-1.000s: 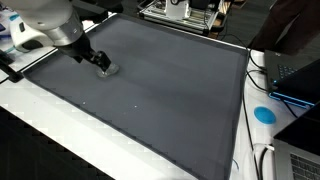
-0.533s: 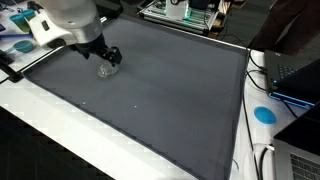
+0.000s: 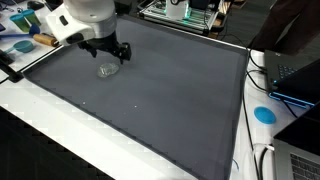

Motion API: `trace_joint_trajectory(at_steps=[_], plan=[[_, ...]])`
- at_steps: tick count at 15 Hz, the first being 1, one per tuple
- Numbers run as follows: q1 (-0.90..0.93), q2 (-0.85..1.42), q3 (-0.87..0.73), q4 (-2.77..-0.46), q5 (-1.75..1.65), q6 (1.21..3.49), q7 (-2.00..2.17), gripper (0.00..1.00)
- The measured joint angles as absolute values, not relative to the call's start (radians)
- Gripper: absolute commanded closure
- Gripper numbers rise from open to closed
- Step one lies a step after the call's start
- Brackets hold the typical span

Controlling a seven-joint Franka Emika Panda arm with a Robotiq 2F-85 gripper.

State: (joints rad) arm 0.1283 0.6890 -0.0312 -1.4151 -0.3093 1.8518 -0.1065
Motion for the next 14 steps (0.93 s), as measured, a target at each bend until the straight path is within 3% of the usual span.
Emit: trace_joint_trajectory(at_steps=[14], plan=[[0.130, 0.573, -0.011, -1.562, -0.340, 1.920, -0.157, 0.00]])
